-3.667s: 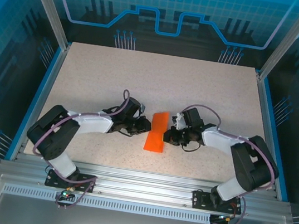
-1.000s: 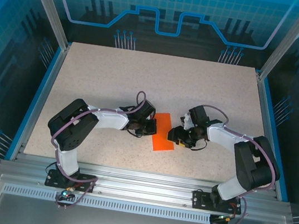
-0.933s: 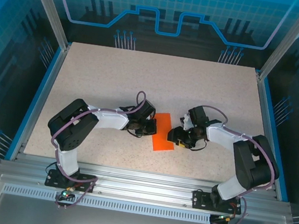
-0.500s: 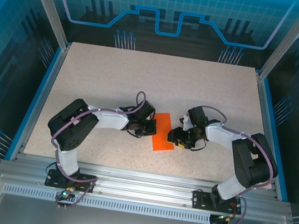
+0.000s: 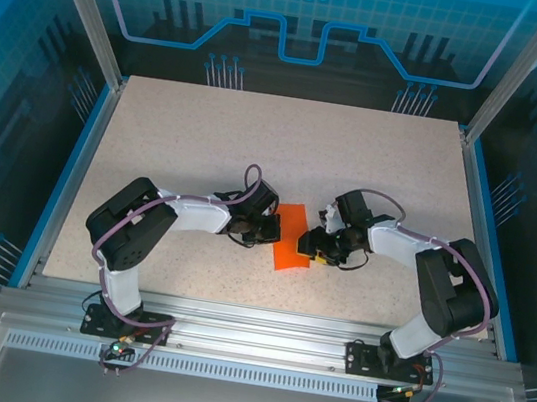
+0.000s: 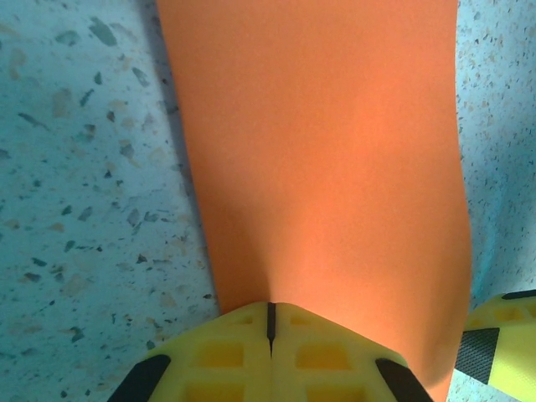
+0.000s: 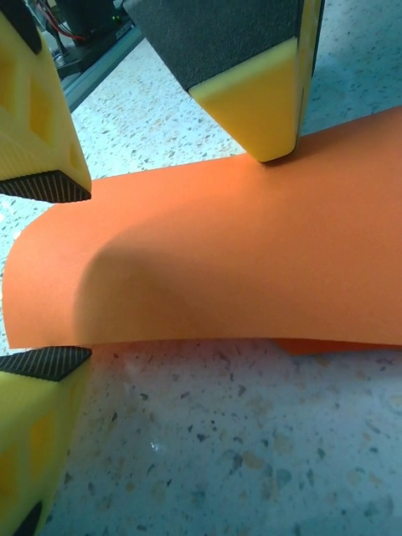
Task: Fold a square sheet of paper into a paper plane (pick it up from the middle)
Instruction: Third fold the triangle at the center of the table.
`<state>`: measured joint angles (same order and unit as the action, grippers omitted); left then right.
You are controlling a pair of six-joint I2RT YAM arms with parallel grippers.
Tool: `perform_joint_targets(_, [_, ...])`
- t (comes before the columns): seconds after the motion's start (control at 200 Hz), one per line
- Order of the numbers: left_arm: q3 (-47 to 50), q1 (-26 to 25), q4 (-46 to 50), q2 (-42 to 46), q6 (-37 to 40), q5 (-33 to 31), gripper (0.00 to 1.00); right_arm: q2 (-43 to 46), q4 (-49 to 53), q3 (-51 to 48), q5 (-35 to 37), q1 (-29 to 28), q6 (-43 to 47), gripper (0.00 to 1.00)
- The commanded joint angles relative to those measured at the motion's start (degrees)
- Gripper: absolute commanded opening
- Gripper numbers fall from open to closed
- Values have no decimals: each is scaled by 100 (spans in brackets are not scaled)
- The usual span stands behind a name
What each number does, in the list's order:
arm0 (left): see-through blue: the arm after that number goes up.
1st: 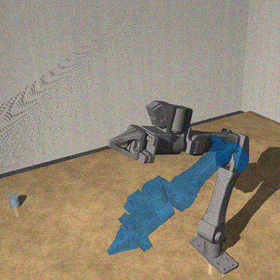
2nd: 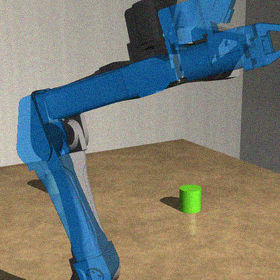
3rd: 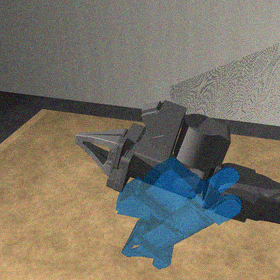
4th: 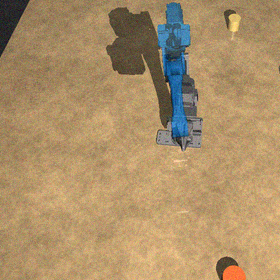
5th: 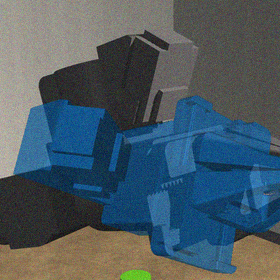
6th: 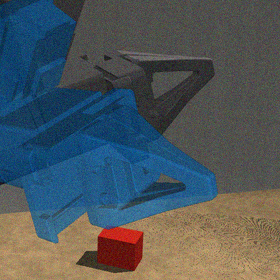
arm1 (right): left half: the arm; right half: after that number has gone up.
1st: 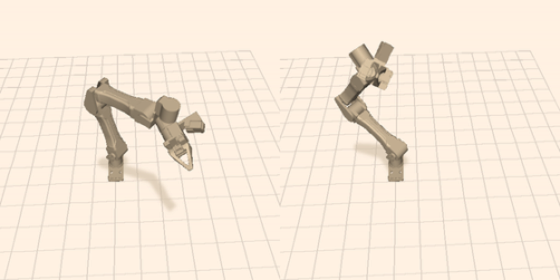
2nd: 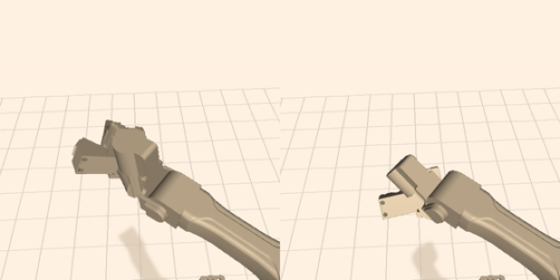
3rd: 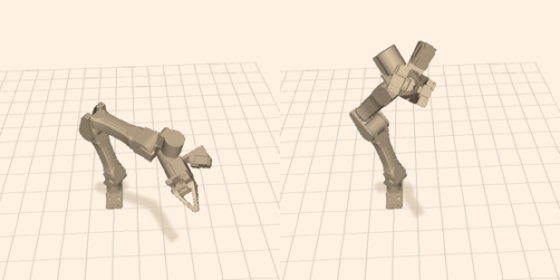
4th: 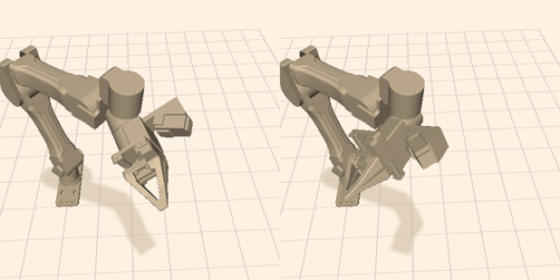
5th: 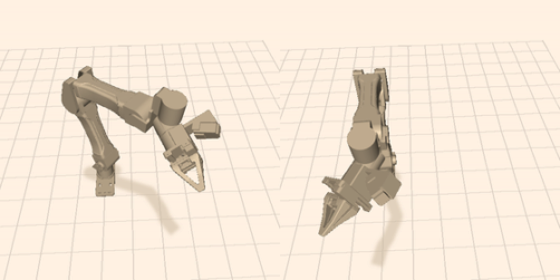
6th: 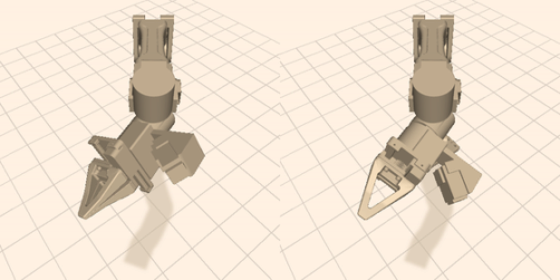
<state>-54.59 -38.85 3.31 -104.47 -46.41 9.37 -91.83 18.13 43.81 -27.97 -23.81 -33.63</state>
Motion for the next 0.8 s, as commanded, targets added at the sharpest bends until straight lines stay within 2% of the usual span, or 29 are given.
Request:
perform_joint_targets(0.0, [64, 12, 114, -31, 106, 101, 4, 98, -222, -75, -380, 143, -82, 53])
perform_joint_targets(0.57, [52, 13, 126, -54, 141, 142, 4, -463, -40, 574, -783, 394, 374, 54])
perform_joint_targets(0.665, [51, 14, 126, -49, 141, 151, 4, -531, -35, 620, -940, 395, 458, 51])
perform_joint_targets(0.795, [79, 3, 84, 27, 202, 190, 5, -654, 63, 628, -833, 404, 481, 39])
